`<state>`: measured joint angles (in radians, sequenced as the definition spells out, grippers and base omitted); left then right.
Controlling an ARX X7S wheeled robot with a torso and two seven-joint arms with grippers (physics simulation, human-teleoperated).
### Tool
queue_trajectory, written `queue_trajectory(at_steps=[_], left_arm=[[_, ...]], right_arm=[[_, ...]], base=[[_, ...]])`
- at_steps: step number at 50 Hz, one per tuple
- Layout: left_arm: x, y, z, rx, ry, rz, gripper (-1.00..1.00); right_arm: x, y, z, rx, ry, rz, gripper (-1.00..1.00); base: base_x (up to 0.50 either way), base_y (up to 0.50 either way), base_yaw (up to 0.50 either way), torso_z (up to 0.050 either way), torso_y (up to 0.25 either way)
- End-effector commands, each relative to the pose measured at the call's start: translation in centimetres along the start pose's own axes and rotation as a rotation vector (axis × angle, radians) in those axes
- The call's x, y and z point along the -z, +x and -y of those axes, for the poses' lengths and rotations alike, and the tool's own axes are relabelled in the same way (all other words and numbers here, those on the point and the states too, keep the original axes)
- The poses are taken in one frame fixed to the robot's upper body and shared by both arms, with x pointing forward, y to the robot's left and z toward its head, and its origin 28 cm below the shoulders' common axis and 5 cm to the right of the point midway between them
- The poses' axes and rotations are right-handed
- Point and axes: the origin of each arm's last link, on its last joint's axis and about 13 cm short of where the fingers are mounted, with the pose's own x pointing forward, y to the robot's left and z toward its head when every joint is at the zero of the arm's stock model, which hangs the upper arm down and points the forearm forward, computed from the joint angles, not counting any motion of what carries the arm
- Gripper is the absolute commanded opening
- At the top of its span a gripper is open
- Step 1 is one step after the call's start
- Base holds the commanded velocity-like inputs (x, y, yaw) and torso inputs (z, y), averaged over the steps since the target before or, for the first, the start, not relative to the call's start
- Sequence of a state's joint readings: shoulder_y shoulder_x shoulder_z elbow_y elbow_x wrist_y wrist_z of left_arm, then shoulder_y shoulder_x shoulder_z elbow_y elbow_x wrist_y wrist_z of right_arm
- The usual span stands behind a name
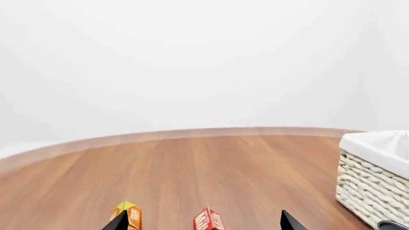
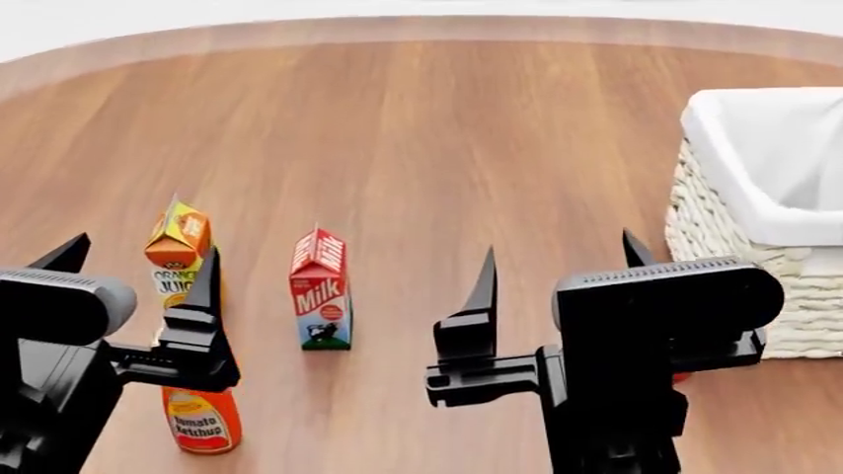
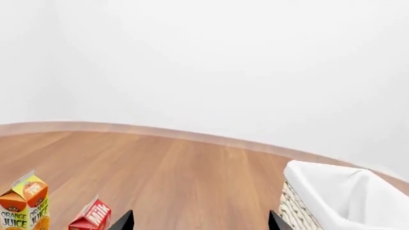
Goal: Pick the milk and place it in the basket.
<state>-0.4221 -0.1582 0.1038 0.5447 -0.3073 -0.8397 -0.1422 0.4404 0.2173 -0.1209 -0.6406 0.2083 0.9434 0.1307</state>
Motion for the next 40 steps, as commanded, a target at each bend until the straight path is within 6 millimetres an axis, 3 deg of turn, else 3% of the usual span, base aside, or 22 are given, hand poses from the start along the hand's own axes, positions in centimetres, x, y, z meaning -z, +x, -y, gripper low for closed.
queue_trajectory(at_steps=[1,40], left_arm=[[-0.1,0.0,0.1,0.01,0.006,0.002,1.0],[0.4,0.1,-0.2,0.005,0.008,-0.007,1.0]], right_arm=[[-0.1,0.2,0.1,-0.001,-0.002,-0.001,1.0],[0.9,0.3,0.0,-0.02,0.013,-0.032,1.0]], base=[[0.5,0.0,0.0,0.0,0.0],[0.5,0.0,0.0,0.0,0.001]])
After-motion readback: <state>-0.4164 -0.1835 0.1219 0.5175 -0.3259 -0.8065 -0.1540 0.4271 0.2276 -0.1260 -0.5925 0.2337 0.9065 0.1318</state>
